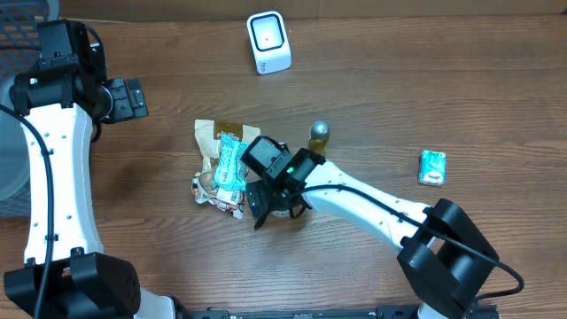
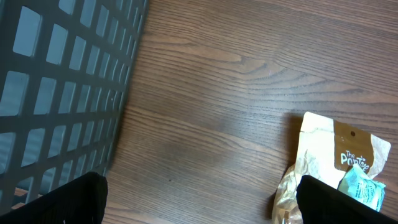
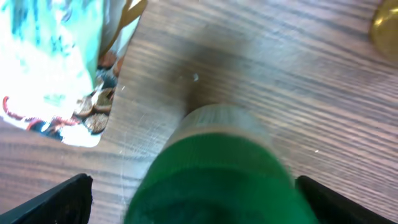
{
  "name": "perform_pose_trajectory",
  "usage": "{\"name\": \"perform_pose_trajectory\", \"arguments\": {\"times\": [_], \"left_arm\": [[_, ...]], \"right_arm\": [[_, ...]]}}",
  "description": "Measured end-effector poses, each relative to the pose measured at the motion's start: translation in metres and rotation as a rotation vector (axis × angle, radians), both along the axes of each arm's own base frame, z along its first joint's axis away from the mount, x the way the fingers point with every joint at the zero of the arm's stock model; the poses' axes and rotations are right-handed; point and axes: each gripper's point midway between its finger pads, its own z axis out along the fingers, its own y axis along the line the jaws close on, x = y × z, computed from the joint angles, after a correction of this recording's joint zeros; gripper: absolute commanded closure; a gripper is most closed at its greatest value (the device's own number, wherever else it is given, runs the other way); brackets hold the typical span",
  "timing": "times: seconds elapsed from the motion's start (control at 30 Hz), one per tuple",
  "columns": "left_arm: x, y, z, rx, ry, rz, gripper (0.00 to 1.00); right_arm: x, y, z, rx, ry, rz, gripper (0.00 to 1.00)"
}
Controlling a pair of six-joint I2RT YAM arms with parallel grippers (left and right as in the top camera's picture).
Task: Scan the item barcode
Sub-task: 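Lower the right gripper around the green-lidded jar, then close the right gripper on the jar lid and lift slightly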
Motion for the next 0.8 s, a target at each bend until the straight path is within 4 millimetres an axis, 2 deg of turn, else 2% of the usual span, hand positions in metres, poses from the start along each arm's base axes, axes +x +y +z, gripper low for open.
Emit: {"name": "perform_pose_trajectory", "arguments": {"times": [0.23, 0.43, 0.63, 0.8], "left_arm": [[0.000, 0.000, 0.000, 0.000, 0.000, 0.000, 0.00], [0.000, 0.000, 0.000, 0.000, 0.000, 0.000, 0.00], [0.000, 0.000, 0.000, 0.000, 0.000, 0.000, 0.01], [0.000, 0.000, 0.000, 0.000, 0.000, 0.000, 0.00]], "right_arm": [[0.008, -0.029, -0.003, -0.036, 0.051, -0.195, 0.00], [-0.002, -0.031, -0.004, -0.033, 0.106, -0.244, 0.01], [-0.005, -0.029, -0.004, -0.026, 0.125, -0.251, 0.16], [-0.002, -0.028, -0.004, -0.022, 0.108, -0.254, 0.22]]}}
